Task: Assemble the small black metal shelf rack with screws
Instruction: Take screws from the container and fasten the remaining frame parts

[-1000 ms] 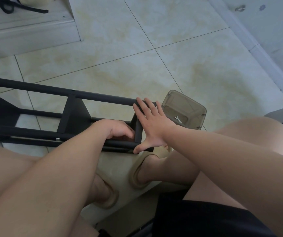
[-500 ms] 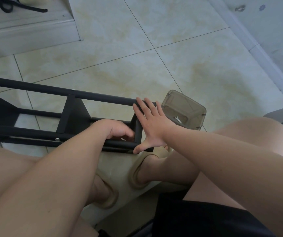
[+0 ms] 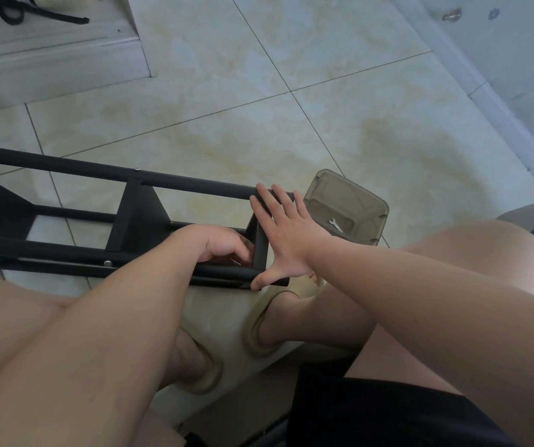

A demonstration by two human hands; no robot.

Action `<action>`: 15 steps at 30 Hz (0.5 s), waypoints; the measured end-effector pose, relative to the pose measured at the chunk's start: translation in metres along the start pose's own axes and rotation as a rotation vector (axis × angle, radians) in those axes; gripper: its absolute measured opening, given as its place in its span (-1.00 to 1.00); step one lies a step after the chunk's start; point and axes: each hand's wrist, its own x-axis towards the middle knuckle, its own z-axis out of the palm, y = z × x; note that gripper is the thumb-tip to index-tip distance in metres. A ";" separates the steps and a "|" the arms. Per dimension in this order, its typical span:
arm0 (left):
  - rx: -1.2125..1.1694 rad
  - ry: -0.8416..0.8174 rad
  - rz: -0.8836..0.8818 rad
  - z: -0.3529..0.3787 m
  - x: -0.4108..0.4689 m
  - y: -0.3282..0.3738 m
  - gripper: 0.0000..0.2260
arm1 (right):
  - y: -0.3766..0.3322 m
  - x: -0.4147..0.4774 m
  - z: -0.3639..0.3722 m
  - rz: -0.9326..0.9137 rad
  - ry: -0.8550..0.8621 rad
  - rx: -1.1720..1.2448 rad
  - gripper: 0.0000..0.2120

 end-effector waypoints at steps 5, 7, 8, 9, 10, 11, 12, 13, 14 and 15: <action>0.065 0.050 -0.045 0.002 -0.003 0.003 -0.75 | 0.001 0.000 -0.001 0.000 0.000 0.002 0.46; 0.094 0.044 -0.034 0.002 -0.003 0.004 -0.85 | 0.001 0.000 -0.001 0.001 0.001 0.000 0.46; 0.101 0.042 -0.027 0.002 -0.003 0.003 -0.88 | 0.000 0.000 -0.001 0.001 0.001 0.000 0.46; 0.108 0.046 -0.016 0.002 -0.003 0.003 -0.88 | 0.000 0.000 -0.001 0.001 0.001 0.000 0.46; 0.117 0.055 -0.005 0.001 -0.003 0.003 -0.87 | 0.000 0.000 -0.001 -0.001 0.001 0.001 0.46; 0.122 0.058 0.005 0.001 -0.002 0.002 -0.86 | 0.000 0.000 -0.001 -0.001 0.000 0.002 0.46; 0.120 0.055 0.011 0.001 -0.002 0.002 -0.84 | 0.000 0.000 0.000 -0.002 -0.001 0.004 0.46; 0.117 0.050 0.014 0.001 -0.002 0.002 -0.81 | 0.001 0.000 0.000 -0.002 0.000 0.005 0.46; 0.115 0.047 0.015 0.001 -0.003 0.002 -0.79 | 0.001 0.000 0.001 -0.003 0.000 0.006 0.46; 0.109 0.041 0.012 0.001 -0.003 0.002 -0.79 | 0.001 0.000 0.001 -0.002 0.001 0.007 0.46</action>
